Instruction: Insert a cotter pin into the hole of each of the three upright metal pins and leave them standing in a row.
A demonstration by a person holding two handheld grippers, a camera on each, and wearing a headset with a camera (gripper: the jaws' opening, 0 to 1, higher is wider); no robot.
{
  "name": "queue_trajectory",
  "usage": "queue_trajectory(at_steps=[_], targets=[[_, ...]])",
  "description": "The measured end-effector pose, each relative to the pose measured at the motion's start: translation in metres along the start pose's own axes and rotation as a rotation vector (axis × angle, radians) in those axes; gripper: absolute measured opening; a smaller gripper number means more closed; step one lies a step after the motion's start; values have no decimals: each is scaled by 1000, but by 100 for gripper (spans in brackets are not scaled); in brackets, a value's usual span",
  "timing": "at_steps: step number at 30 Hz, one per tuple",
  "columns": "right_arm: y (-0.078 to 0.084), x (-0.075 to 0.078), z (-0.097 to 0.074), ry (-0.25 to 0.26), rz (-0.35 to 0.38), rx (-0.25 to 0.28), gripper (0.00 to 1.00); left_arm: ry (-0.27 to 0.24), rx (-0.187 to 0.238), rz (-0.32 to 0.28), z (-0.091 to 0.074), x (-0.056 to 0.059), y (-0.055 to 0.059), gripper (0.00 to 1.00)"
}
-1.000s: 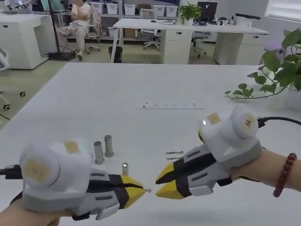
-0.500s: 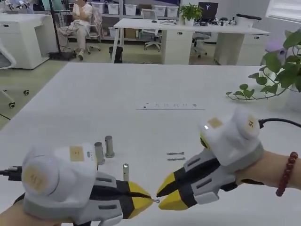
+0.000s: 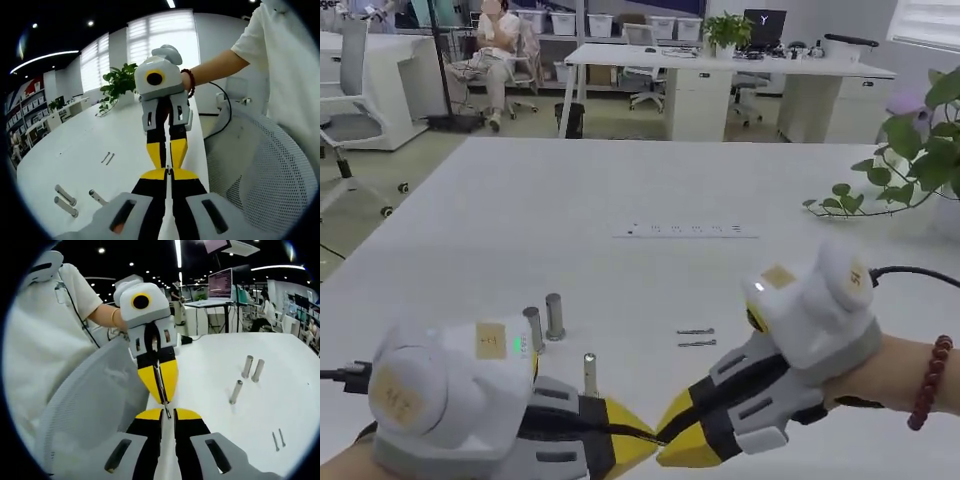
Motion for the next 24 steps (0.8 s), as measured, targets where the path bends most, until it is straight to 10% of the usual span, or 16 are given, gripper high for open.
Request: queue_trajectory(at_steps=[24], targets=[[-3,0,-2,10,-32,-49,3,-33,23,-53,1,-3,2,2]])
Point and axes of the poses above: the centre of the closed fingertips' face, and the gripper's own axes: z roughly forward along the fingers, x roughly to its right, y roughly out of its underside, the point moved 7 cm from there along -z, roughly backward along the fingers, and after that the axes turned 7 degrees about y, right-handed, at the moved point
